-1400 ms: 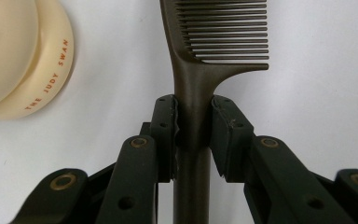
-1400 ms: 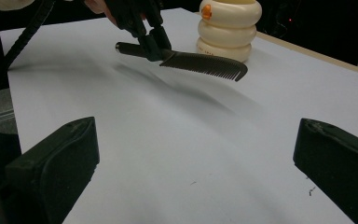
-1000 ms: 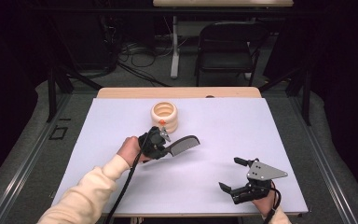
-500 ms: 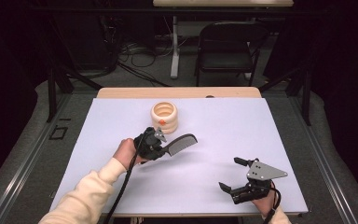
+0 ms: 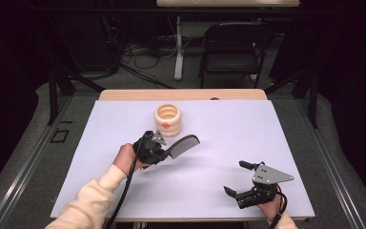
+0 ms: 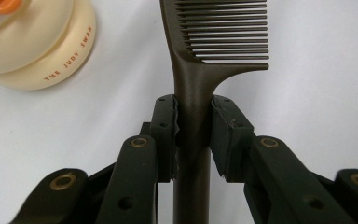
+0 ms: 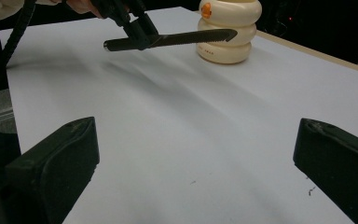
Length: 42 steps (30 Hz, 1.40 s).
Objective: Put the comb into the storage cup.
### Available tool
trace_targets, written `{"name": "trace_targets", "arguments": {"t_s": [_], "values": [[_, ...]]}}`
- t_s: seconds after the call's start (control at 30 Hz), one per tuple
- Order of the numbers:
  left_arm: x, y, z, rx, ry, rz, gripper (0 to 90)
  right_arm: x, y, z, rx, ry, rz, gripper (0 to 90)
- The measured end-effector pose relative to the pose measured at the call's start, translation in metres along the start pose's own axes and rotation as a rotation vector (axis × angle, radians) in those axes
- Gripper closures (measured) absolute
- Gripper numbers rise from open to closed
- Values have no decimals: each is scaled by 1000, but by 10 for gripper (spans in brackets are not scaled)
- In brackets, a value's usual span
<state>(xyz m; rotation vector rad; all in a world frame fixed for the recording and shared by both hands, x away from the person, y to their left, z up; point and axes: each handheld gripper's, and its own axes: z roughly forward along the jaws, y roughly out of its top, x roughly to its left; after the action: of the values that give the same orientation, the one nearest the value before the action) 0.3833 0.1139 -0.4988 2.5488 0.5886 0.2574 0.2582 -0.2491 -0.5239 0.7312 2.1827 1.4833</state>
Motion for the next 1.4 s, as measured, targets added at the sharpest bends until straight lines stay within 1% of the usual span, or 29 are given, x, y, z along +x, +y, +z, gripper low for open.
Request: {"name": "trace_targets", "arguments": {"t_s": [0.37,0.67,0.77,0.93,1.4], "values": [[2,-8,-3,-60,12,-35,719,0,0,0,5,-2,0,0],[3,-12,-6,-87,14,-47,719,0,0,0,7,2,6,0],[4,-13,-6,-101,16,-58,719,0,0,1,7,2,1,0],[4,-15,-7,-111,21,-53,719,0,0,0,7,2,6,0],[4,-17,-10,-146,38,-68,720,0,0,0,7,1,0,0]]}}
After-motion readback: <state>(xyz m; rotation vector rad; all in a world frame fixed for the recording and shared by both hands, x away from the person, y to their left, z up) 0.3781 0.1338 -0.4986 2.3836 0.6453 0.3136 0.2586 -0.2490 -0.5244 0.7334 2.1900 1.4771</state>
